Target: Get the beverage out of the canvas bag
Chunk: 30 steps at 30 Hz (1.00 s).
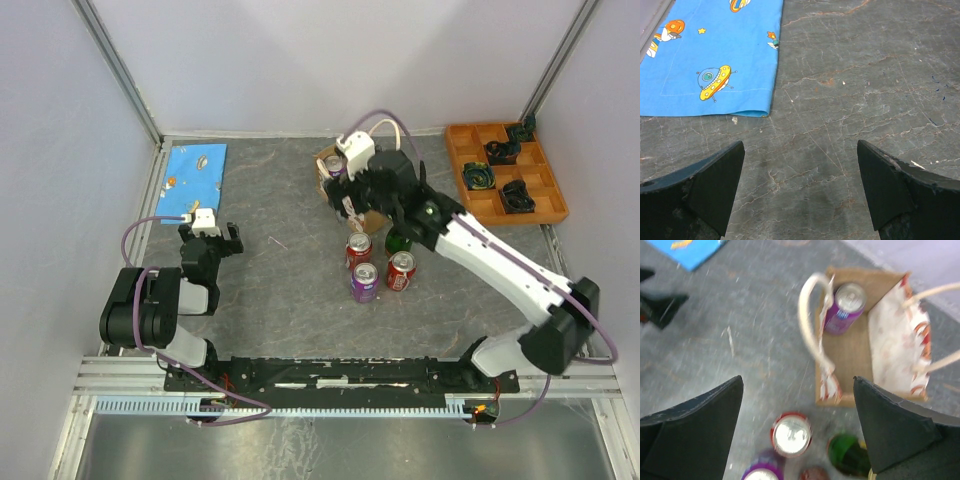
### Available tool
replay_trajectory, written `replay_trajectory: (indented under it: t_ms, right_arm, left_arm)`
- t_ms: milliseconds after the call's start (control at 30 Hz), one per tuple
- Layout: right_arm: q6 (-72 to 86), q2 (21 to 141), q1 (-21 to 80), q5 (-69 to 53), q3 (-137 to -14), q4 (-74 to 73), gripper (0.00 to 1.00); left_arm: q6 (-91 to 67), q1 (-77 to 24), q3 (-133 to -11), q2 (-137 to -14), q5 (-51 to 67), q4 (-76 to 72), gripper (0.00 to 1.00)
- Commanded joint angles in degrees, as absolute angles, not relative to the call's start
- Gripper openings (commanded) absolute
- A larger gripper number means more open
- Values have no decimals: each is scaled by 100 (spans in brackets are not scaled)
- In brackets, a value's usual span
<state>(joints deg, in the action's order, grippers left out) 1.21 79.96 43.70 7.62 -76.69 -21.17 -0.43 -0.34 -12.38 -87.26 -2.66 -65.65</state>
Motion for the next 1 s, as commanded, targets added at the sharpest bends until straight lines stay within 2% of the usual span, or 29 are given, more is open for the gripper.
replay_trajectory:
  t_ms: [0, 133, 300, 400, 500, 667, 800, 900, 967]
  right_arm:
    - [152, 8922, 4022, 711, -8839, -1703, 97]
    - [231, 9877, 3753, 854, -10150, -1978, 87]
    - [475, 10988, 3388, 1022, -11603, -2493, 65]
    - [824, 11296, 3166, 1045, -11811, -2447, 54]
    - [1187, 11501, 2920, 867, -11835, -2365, 47]
    - [1331, 12058, 2730, 433, -12147, -2510, 43]
    - [1402, 12423, 2711, 59, -12336, -2567, 44]
    - [1436, 12677, 2714, -160, -12510, -2633, 49]
    - [1441, 12820, 2711, -278, -12602, -2673, 58]
  left_arm:
    - [-97, -20, -1354, -8711, -241, -6742, 99]
    - [-96, -19, -1354, -8716, -246, -6742, 99]
    - [-95, -15, -1354, -8707, -238, -6748, 99]
    - [-97, -16, -1353, -8712, -240, -6742, 99]
    - [-94, -18, -1354, -8713, -240, -6748, 99]
    - [-97, -18, -1353, -8709, -239, -6741, 99]
    - [-97, -11, -1353, -8710, -238, -6750, 99]
    - [-97, -18, -1354, -8706, -246, -6742, 99]
    - [-97, -18, -1354, -8706, -244, -6747, 99]
